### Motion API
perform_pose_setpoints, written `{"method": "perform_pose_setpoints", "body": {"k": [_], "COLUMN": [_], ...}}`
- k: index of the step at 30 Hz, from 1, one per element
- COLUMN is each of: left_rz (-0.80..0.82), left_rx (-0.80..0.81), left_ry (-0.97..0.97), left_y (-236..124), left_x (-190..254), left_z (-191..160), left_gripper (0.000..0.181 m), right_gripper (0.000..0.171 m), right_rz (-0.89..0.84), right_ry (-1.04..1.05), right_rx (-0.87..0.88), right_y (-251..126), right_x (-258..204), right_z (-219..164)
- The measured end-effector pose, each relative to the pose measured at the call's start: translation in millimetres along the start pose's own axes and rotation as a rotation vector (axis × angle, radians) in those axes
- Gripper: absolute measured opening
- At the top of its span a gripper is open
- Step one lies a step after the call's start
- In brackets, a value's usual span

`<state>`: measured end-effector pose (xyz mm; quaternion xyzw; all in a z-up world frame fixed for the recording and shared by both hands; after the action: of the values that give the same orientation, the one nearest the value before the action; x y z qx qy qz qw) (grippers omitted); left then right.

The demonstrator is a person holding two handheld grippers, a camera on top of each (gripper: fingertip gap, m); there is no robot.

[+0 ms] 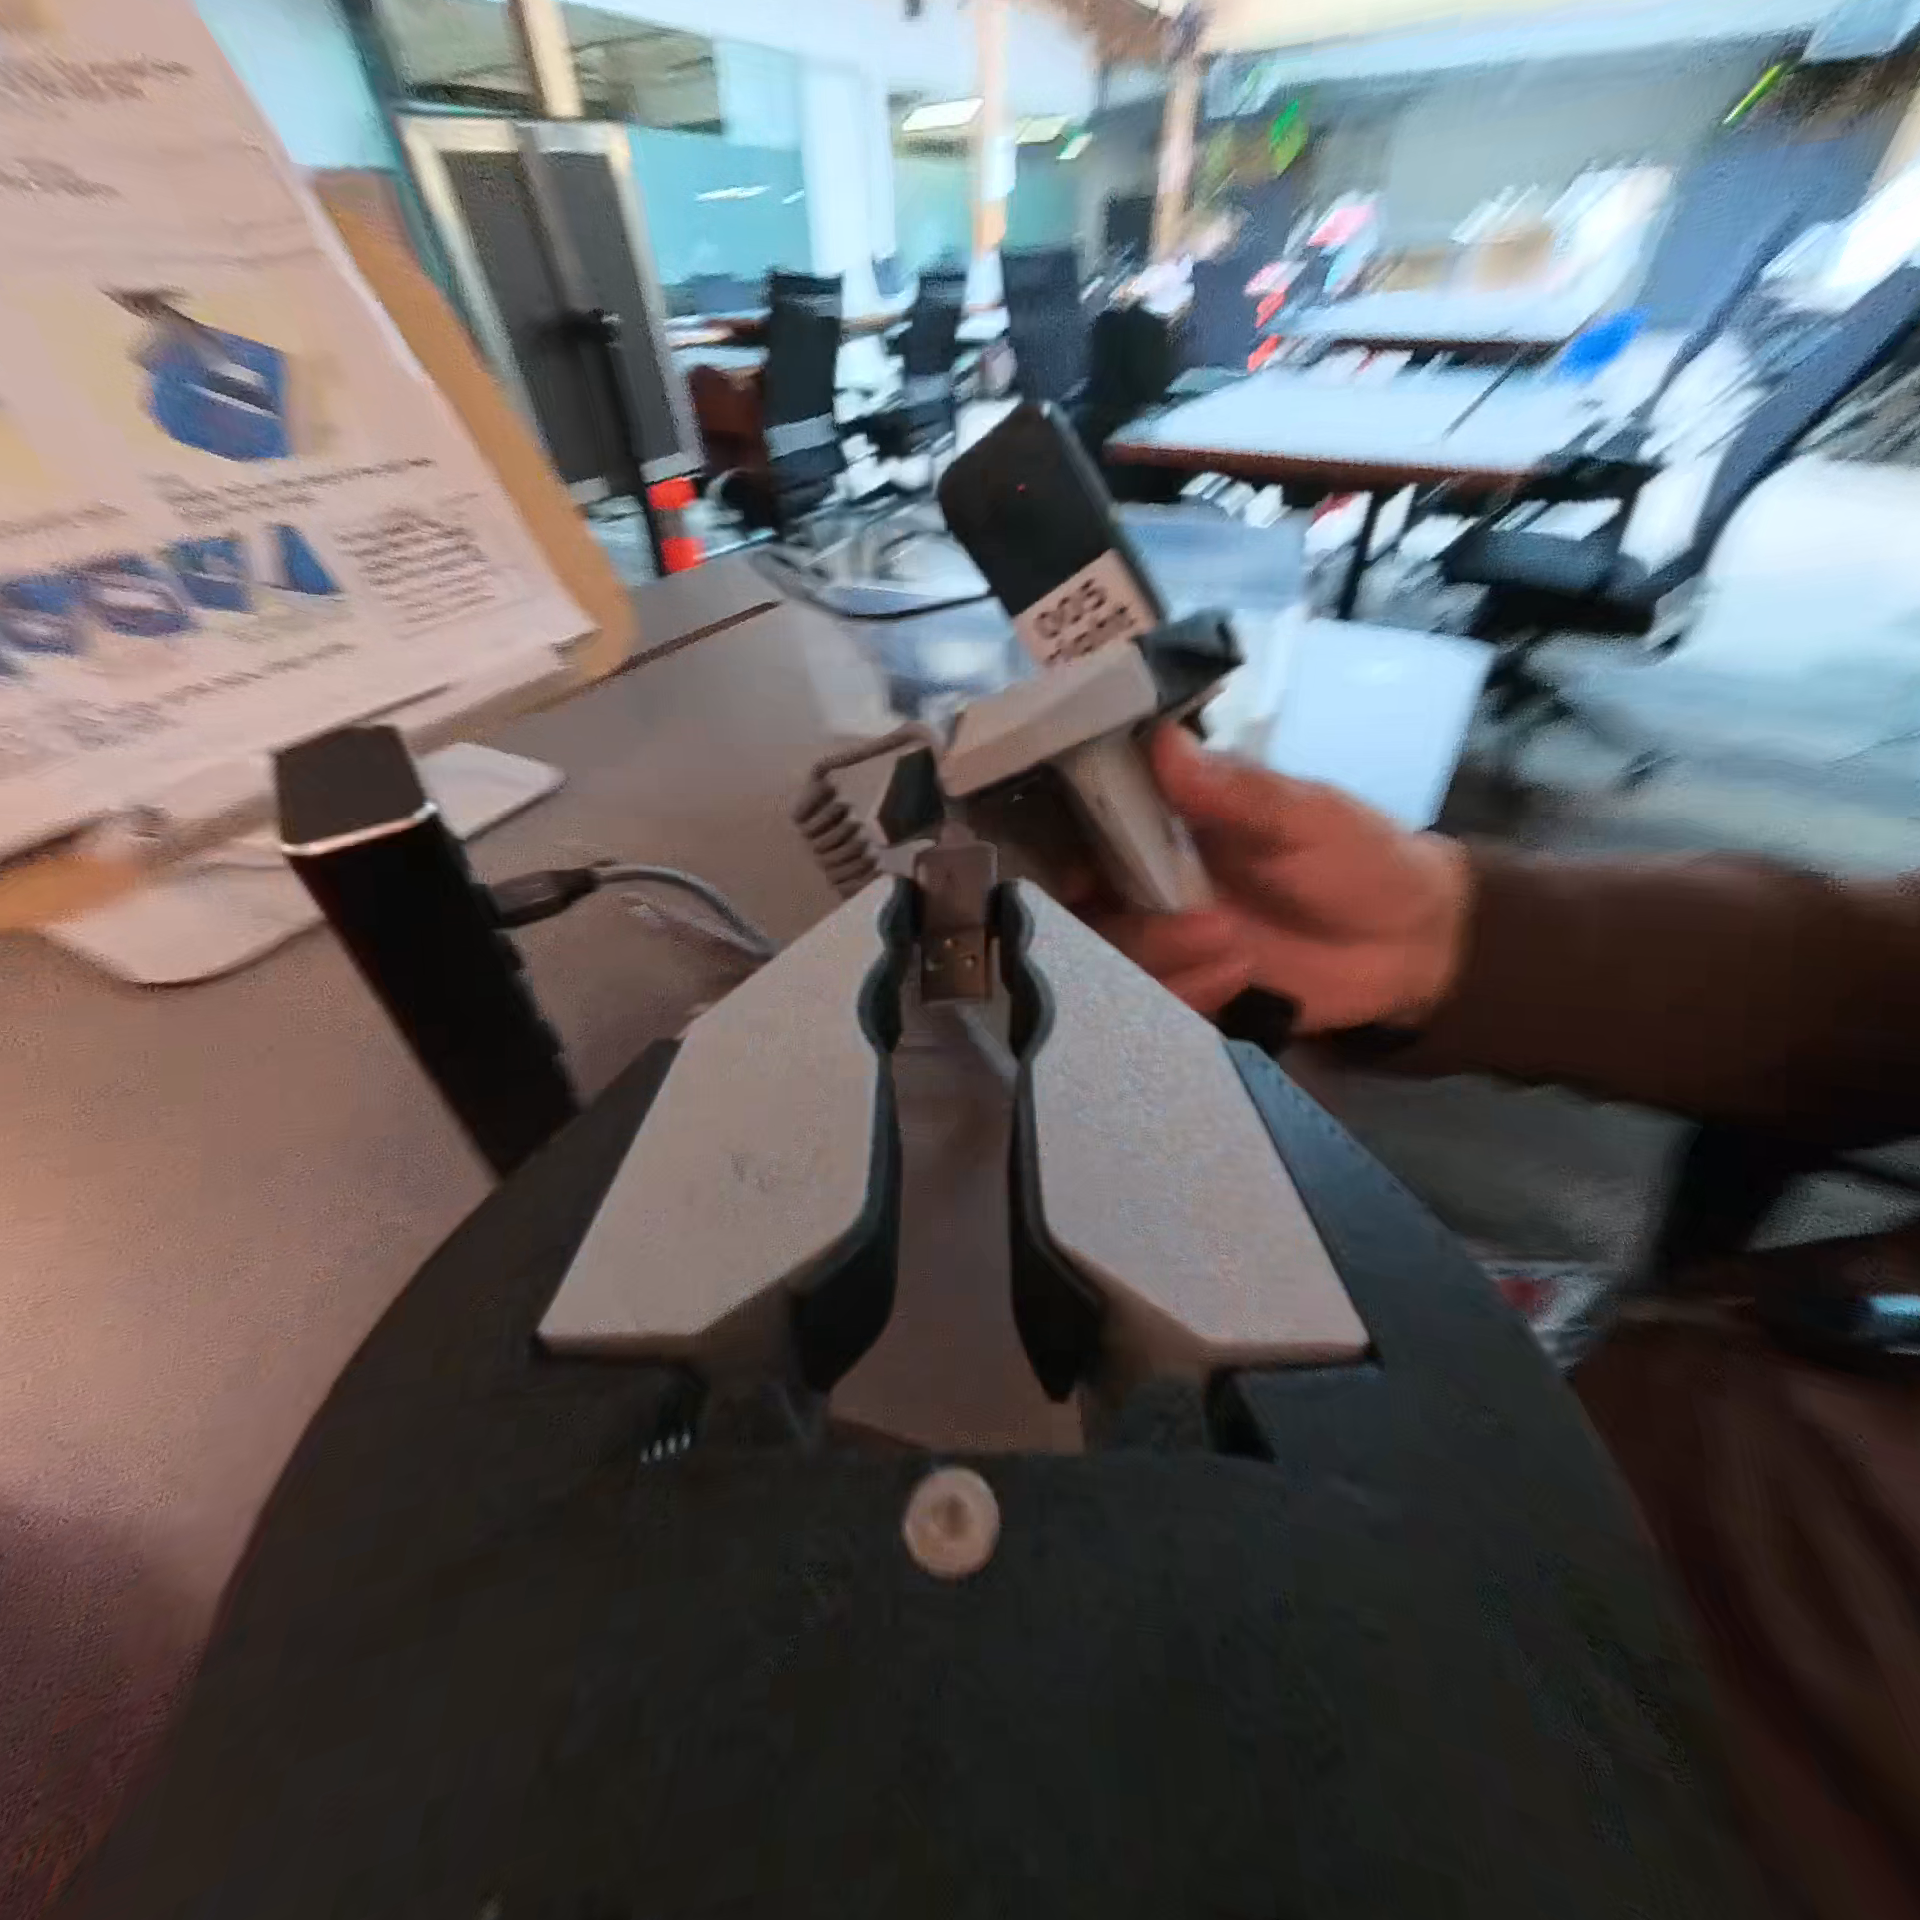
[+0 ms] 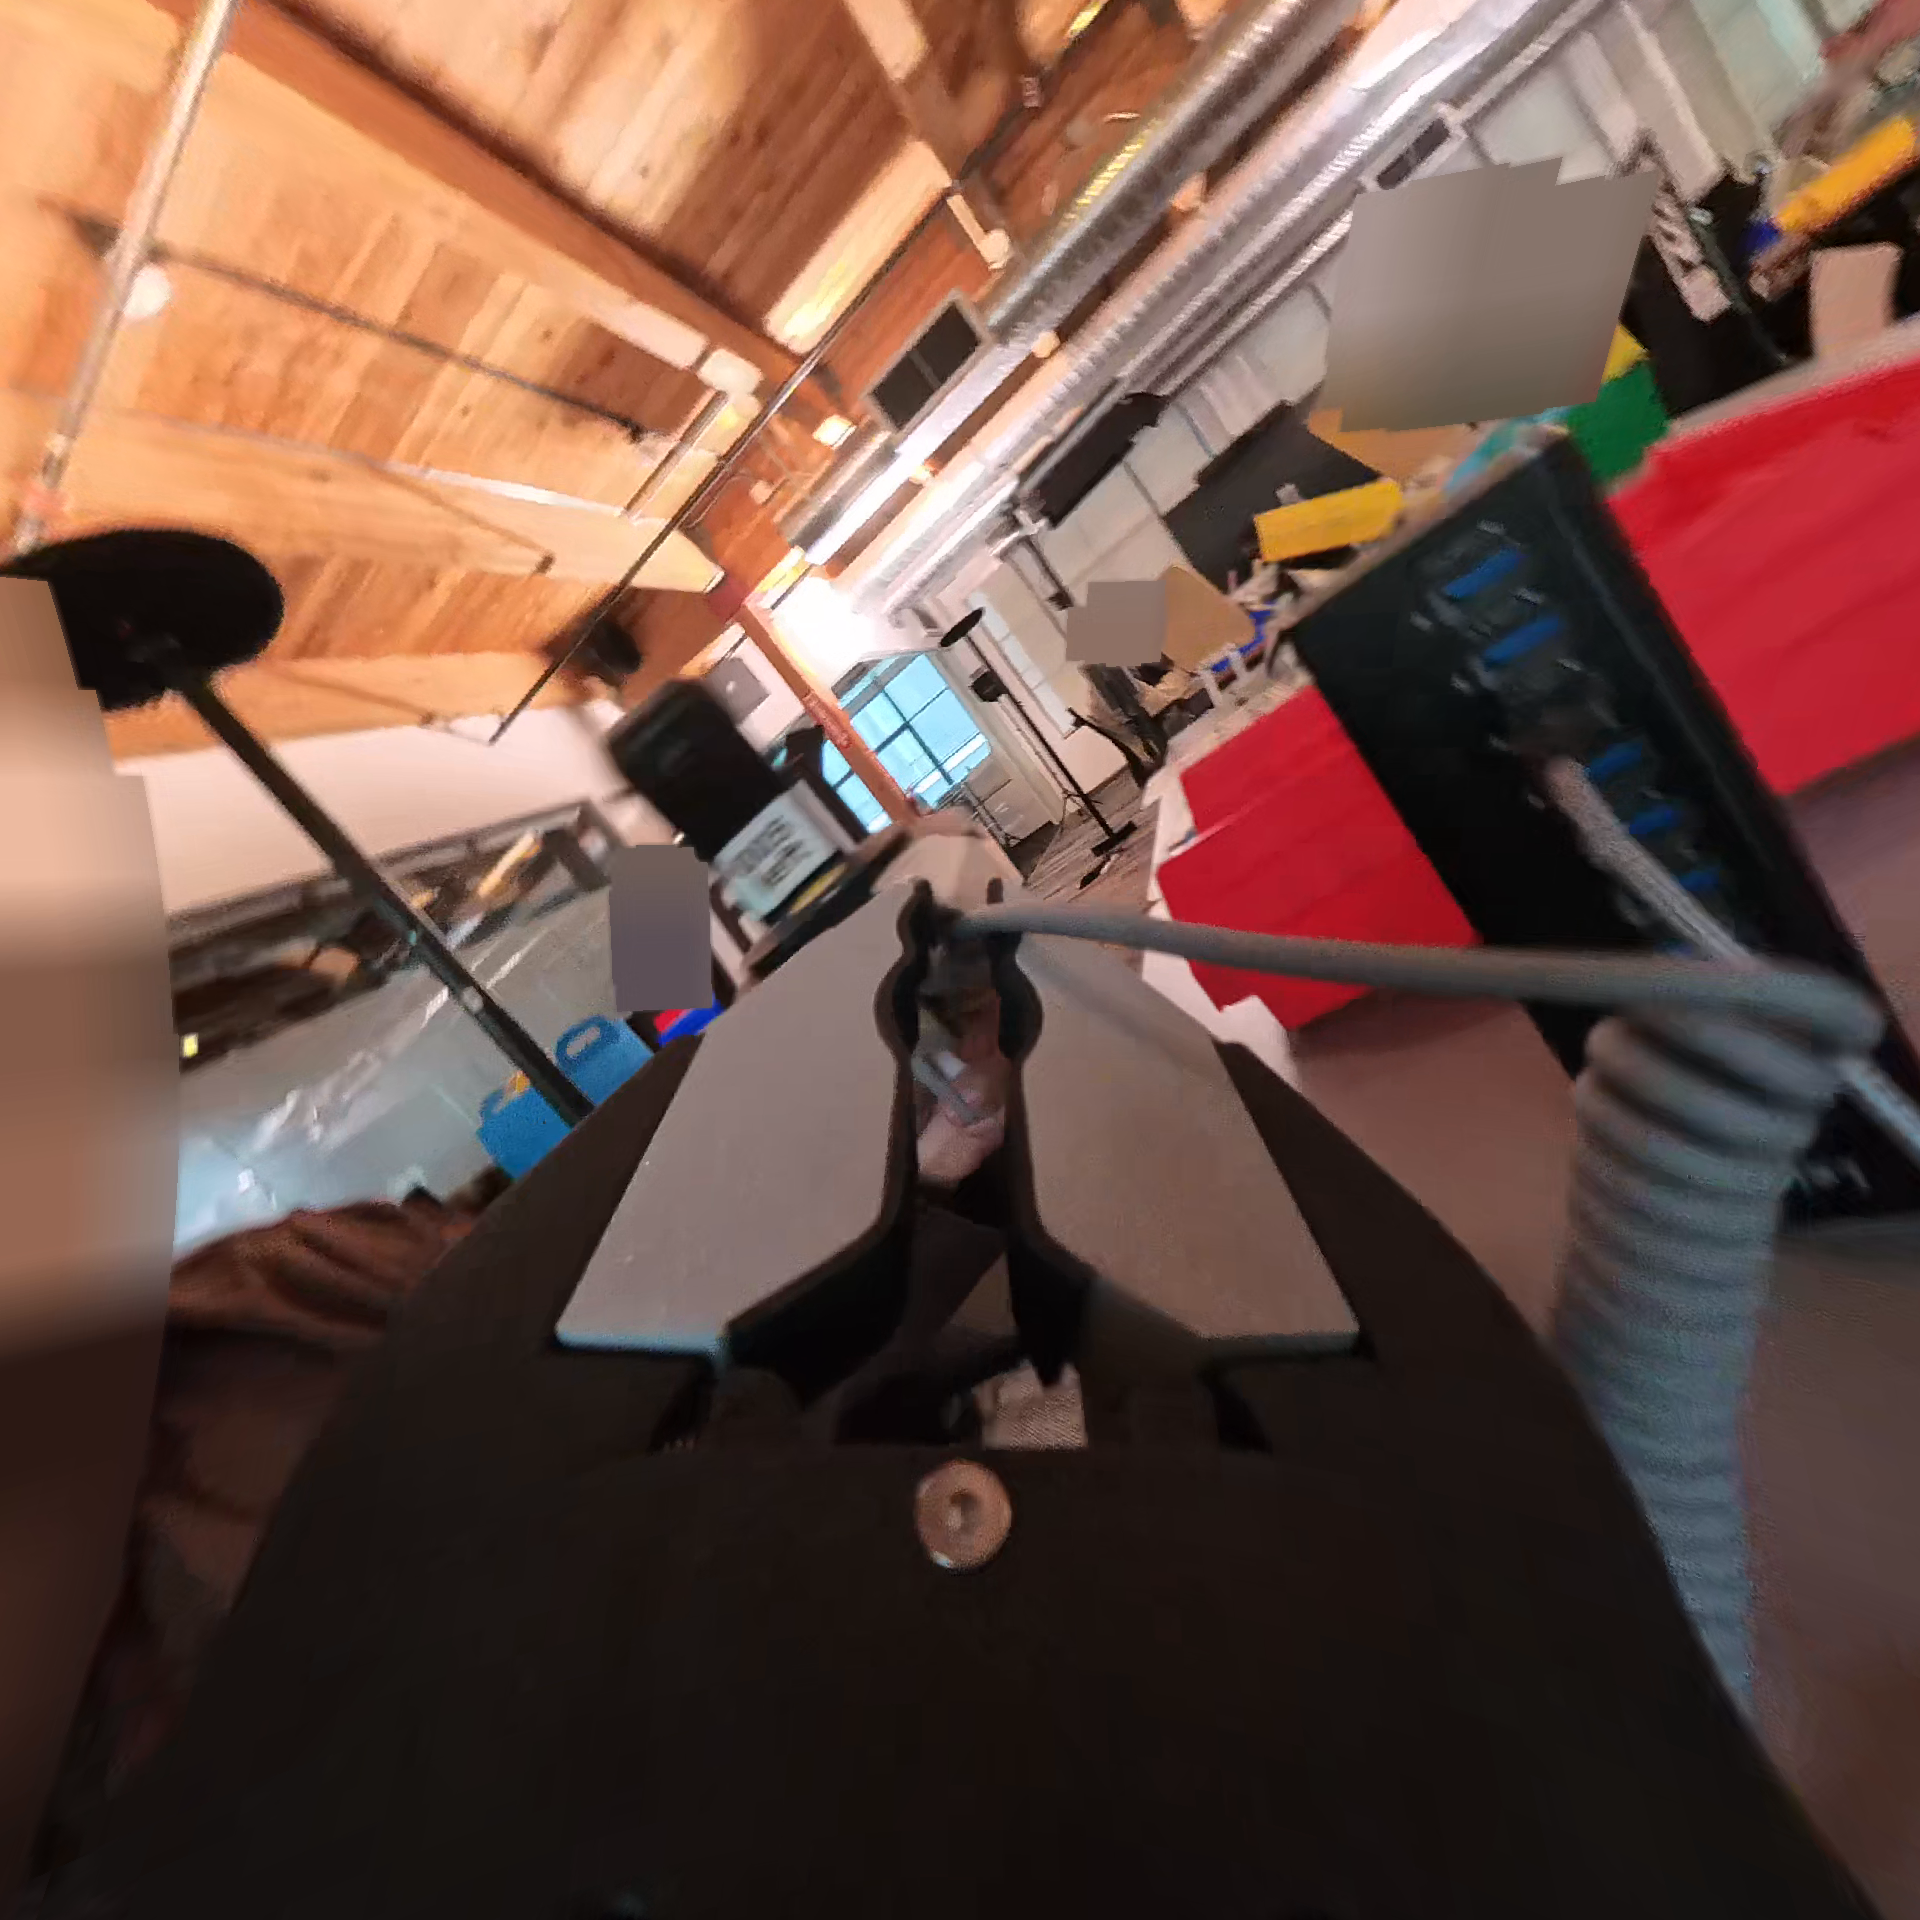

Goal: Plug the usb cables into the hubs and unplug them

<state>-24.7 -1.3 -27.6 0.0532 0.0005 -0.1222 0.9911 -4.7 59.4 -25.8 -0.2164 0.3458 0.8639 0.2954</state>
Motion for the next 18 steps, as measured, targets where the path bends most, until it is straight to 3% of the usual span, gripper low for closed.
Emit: {"method": "perform_pose_setpoints", "body": {"k": [4, 8, 11, 18], "left_rz": [-0.167, -0.297, -0.365, -0.296], "left_rx": [0.072, 0.064, 0.089, 0.057], "left_ry": [-0.267, -0.432, -0.499, -0.355], "left_y": [-7, -8, -9, -7], "left_x": [6, 17, 21, 22], "left_z": [9, 8, 12, 12], "left_gripper": [0.014, 0.014, 0.015, 0.014], "right_gripper": [0.012, 0.021, 0.018, 0.014], "right_rz": [0.107, 0.137, 0.198, 0.192], "right_ry": [-0.149, -0.306, -0.323, -0.271], "right_rx": [-0.063, -0.146, -0.186, -0.213], "right_y": [4, 3, 0, -3], "right_x": [-19, -25, -34, -36], "right_z": [-4, -11, -13, -10]}}
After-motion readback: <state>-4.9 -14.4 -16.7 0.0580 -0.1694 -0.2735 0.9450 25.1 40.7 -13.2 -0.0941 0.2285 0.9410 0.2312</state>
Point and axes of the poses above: each gripper's, where its closed fingertips meet, y out along the fingers, z out of its top, x = y × z across the jaws, the point moved 4 cm from there along -y, back along the fingers, and after that the axes turned 13 degrees about x, right-handed, at the moved point
